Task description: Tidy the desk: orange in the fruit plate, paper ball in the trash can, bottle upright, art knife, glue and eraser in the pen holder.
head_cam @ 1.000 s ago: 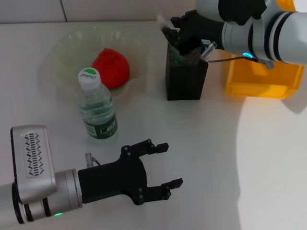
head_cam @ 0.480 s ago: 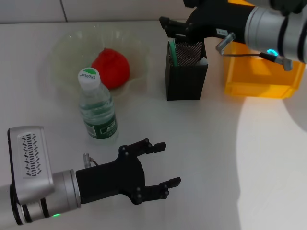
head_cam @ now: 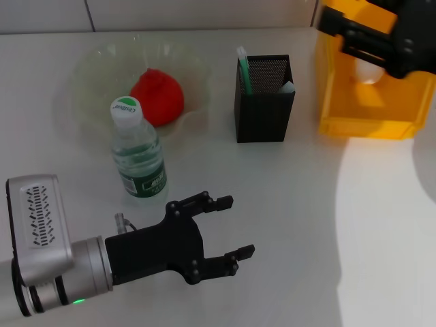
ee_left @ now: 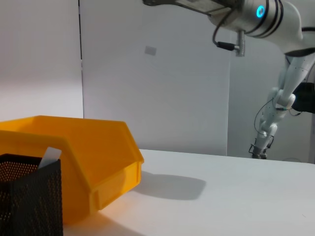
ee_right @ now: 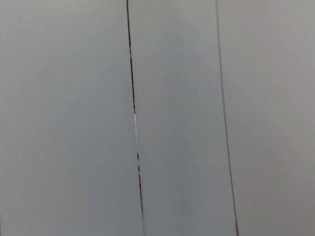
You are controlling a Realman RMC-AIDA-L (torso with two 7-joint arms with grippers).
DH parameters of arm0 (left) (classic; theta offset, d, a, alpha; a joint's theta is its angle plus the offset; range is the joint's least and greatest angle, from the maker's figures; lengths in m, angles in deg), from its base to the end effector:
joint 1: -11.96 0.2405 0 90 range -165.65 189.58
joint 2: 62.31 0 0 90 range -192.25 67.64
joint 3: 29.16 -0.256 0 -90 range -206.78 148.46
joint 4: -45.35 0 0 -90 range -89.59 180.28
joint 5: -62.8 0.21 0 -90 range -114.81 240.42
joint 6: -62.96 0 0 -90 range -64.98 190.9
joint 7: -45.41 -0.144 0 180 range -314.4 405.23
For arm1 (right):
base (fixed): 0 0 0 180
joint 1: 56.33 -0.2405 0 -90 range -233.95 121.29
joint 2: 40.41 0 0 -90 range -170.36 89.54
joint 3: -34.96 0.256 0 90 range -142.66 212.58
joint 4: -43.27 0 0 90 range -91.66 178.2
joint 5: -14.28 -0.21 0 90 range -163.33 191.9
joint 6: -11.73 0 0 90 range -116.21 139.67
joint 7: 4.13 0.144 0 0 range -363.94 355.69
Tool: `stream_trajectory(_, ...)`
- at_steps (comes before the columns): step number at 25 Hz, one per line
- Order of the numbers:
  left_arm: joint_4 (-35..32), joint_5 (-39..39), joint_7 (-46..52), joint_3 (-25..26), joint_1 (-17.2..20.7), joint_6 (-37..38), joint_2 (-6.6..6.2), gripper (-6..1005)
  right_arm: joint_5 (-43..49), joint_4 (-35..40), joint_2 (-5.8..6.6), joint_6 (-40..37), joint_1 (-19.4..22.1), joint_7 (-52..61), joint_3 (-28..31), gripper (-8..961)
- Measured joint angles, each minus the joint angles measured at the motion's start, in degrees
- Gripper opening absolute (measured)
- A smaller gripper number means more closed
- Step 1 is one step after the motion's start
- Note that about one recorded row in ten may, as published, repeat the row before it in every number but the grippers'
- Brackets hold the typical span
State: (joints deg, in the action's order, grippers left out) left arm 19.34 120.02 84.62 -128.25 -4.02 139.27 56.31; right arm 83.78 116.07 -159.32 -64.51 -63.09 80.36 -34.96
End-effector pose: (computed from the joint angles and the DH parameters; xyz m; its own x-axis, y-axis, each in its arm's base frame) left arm -0.2644 0.2363 -0.0975 0.8086 0.0425 0.5868 0.2095 -0.9528 -0.2196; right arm 0.1937 0.3026 0.0712 0.6338 0.0095 -0.7734 -0.4184 -0.8368 -0.3532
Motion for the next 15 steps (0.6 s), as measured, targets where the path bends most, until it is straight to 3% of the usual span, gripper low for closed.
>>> stream_trajectory(1,0.0,0.0,0.2,0.3,0.1,0.0,-0.02,800,-0.3,-6.0,0.38,-7.1,-1.4,-2.6,5.5,683)
stream_trajectory(2,0.0,0.0,0.5,0.4,0.1,0.2,-0.05,800,3.0,-18.1,1.81,-17.7,-4.3,-7.5,15.7,683)
stream_trajectory(3,0.0,0.0,0.5,0.4,0.1,0.2,-0.05,800,3.0,-18.1,1.81,-17.7,-4.3,-7.5,15.7,682)
stream_trajectory(5,0.0,0.0,0.5,0.4,0.1,0.2,-0.05,800,10.3,-27.3,3.64,-25.4,-6.4,-14.7,22.8,681)
stream_trajectory(8,0.0,0.0,0.7,1.5,0.1,2.1,-0.02,800,22.8,-36.4,5.34,-30.0,-7.6,-26.6,26.6,680)
stream_trajectory(10,0.0,0.0,0.8,1.7,-0.1,2.4,0.00,800,28.8,-37.2,4.76,-29.0,-7.5,-29.6,26.6,679)
stream_trajectory(12,0.0,0.1,2.1,1.8,-0.2,2.6,-0.09,800,35.4,-36.1,3.17,-27.0,-7.4,-29.9,26.7,679)
stream_trajectory(15,0.0,0.1,2.5,1.8,-0.2,2.6,-0.15,800,38.6,-35.8,2.53,-26.2,-7.7,-29.9,26.6,680)
